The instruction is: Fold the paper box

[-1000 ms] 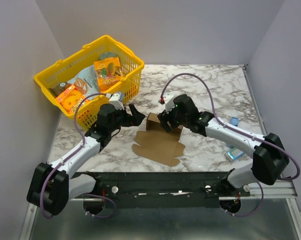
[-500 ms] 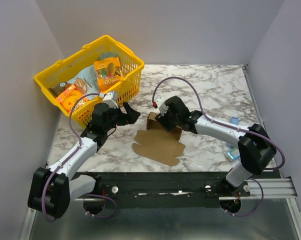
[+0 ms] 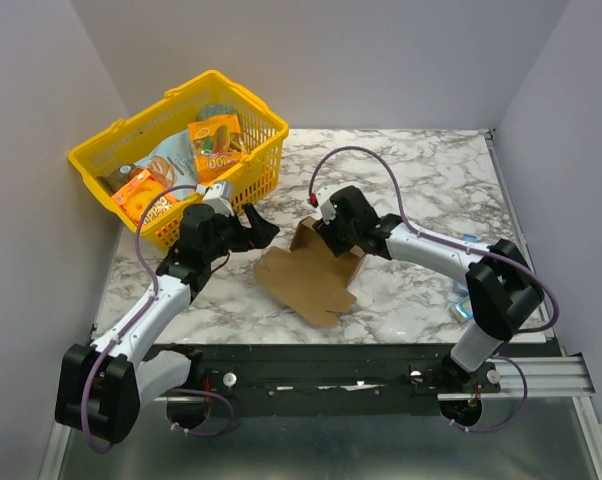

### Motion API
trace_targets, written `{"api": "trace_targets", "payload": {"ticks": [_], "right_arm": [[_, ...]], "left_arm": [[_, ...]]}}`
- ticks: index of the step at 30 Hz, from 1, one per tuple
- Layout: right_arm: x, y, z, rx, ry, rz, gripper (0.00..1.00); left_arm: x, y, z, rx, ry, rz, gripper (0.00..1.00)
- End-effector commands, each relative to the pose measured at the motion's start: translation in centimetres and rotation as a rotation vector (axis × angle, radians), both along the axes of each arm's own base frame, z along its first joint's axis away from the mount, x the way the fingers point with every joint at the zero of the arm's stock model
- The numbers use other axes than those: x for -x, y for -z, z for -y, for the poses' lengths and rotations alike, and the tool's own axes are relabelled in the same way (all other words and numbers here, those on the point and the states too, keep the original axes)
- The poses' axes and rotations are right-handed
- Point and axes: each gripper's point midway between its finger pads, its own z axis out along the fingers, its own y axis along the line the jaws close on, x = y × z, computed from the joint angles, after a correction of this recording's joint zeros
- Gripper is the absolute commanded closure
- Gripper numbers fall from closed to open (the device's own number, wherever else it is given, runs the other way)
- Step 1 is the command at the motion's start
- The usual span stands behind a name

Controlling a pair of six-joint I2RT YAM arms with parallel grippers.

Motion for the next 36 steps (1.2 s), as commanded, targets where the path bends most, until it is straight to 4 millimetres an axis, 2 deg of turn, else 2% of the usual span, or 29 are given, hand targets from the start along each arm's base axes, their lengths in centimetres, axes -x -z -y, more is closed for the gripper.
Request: {"api": "trace_targets", "payload": {"ticks": [1, 3, 4, 6, 7, 9, 11, 14, 17, 19, 23, 27, 28, 30, 31, 33, 34, 36], "right_arm": [[0.8, 2.4, 1.2, -0.072, 0.079, -0.192, 0.44], [0.8, 3.4, 1.9, -0.096, 0.122, -0.254, 0.46], [0.8, 3.6, 2.2, -0.098, 0.134, -0.269, 0.46], [1.1, 4.4, 2.9, -0.128, 0.201, -0.322, 0.46], [1.2, 4.7, 3.2, -0.132, 0.222, -0.333, 0.46], [1.3, 5.2, 3.8, -0.146, 0.281, -0.356, 0.42], [1.4, 5.2, 3.8, -0.165, 0.308, -0.376, 0.32], [1.7, 5.1, 3.6, -0.222, 0.351, -0.424, 0.25], [1.3, 4.7, 4.0, -0.283, 0.399, -0.466, 0.24], [0.6, 4.9, 5.2, -0.288, 0.457, -0.461, 0.24], [0.3, 5.5, 6.6, -0.3, 0.498, -0.478, 0.27], [0.8, 7.0, 6.9, -0.334, 0.526, -0.553, 0.3], [0.9, 7.3, 6.8, -0.34, 0.523, -0.56, 0.3], [1.2, 7.7, 6.8, -0.348, 0.533, -0.572, 0.29], [1.2, 8.1, 6.8, -0.353, 0.535, -0.585, 0.29], [1.5, 8.5, 6.7, -0.357, 0.537, -0.602, 0.29], [1.6, 8.7, 6.5, -0.367, 0.532, -0.611, 0.29], [1.7, 8.8, 6.5, -0.374, 0.533, -0.613, 0.29]], "left_arm": [[0.7, -2.6, 0.1, -0.004, 0.042, 0.035, 0.01], [0.5, -3.5, -0.1, -0.013, 0.037, 0.06, 0.01], [0.9, -3.0, -0.4, -0.029, 0.033, 0.032, 0.01], [0.9, -4.0, -0.8, -0.048, 0.019, 0.054, 0.01], [1.3, -3.8, -1.1, -0.063, 0.013, 0.033, 0.01], [1.5, -4.3, -1.3, -0.075, 0.013, 0.03, 0.01], [2.3, -3.7, -1.2, -0.081, 0.035, -0.005, 0.01], [3.3, -2.7, -1.0, -0.064, 0.051, -0.028, 0.01], [3.9, -0.7, -2.0, -0.094, 0.009, -0.069, 0.01], [4.6, 1.0, -2.7, -0.127, -0.015, -0.119, 0.01], [5.5, 2.2, -3.7, -0.144, -0.054, -0.14, 0.01], [6.3, 3.7, -2.2, -0.058, -0.008, -0.194, 0.01], [5.8, 3.3, -1.6, -0.023, 0.004, -0.166, 0.01], [5.7, 4.1, -0.9, 0.021, 0.017, -0.185, 0.01], [5.1, 3.3, -0.2, 0.064, 0.033, -0.153, 0.01], [4.6, 3.6, 0.5, 0.086, 0.044, -0.161, 0.02], [4.0, 2.9, 1.0, 0.106, 0.059, -0.126, 0.02], [3.3, 2.7, 1.9, 0.118, 0.073, -0.125, 0.02]]}}
